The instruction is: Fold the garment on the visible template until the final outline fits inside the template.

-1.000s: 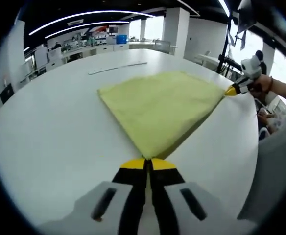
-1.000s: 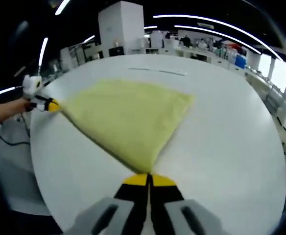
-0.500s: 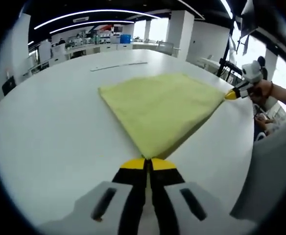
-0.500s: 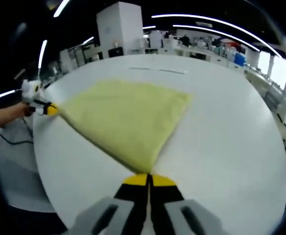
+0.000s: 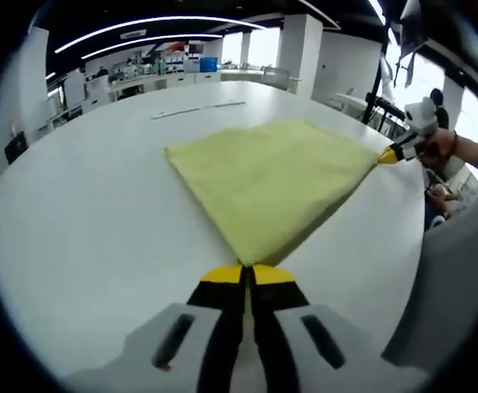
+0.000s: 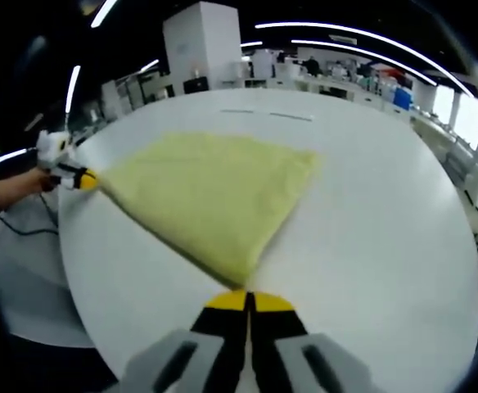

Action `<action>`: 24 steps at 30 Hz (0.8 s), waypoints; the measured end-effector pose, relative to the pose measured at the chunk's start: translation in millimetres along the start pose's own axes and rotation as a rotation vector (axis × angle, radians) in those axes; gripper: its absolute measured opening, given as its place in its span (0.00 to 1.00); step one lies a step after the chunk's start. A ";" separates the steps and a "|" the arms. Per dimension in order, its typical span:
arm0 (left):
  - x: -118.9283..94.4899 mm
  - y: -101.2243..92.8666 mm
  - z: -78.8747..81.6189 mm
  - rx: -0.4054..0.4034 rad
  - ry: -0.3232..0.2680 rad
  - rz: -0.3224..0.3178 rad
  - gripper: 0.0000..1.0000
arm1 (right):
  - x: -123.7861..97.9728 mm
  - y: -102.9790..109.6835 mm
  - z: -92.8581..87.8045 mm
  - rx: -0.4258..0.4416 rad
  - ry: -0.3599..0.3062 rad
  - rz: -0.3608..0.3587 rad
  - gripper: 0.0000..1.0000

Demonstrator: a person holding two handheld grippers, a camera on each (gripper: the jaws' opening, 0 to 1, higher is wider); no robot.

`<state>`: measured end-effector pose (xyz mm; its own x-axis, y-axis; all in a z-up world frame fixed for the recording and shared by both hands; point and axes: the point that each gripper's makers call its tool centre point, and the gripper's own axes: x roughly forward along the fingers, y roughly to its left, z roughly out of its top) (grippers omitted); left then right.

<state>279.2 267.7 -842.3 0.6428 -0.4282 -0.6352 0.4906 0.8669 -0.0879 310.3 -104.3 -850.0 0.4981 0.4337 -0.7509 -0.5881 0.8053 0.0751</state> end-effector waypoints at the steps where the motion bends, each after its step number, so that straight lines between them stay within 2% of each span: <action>1: -0.1 0.4 -0.6 -0.019 -0.001 0.004 0.00 | -2.7 -2.2 0.5 0.013 -0.010 0.002 0.00; 7: 0.1 -0.7 -1.3 -0.036 -0.006 0.002 0.00 | -6.3 -0.9 4.1 0.026 -0.033 0.015 0.00; 10: -1.2 2.8 -0.1 -0.052 -0.010 0.013 0.04 | -7.3 -0.9 8.4 0.046 -0.051 0.012 0.00; 12: -4.4 0.8 4.3 -0.074 -0.016 0.007 0.10 | -8.2 0.7 14.2 0.090 -0.073 0.012 0.00; 14: -7.8 -2.5 9.5 -0.076 -0.023 0.006 0.18 | -9.6 3.5 19.4 0.101 -0.085 0.019 0.09; 17: -11.3 -6.2 14.3 -0.080 -0.033 0.004 0.27 | -12.2 9.0 26.6 0.106 -0.103 0.016 0.28; 18: -13.3 -7.8 17.4 -0.083 -0.039 0.006 0.30 | -13.2 10.8 30.2 0.109 -0.116 0.018 0.36; 21: -18.5 -12.4 25.6 -0.079 -0.052 0.008 0.41 | -18.3 18.4 44.3 0.134 -0.168 0.039 0.52; 24: -24.2 -17.6 33.5 -0.076 -0.059 0.008 0.51 | -24.4 24.9 53.9 0.129 -0.180 0.053 0.61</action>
<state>274.8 254.2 -799.6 0.6809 -0.4336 -0.5902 0.4408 0.8862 -0.1426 317.9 -73.0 -794.4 0.5811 0.5324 -0.6155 -0.5357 0.8196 0.2032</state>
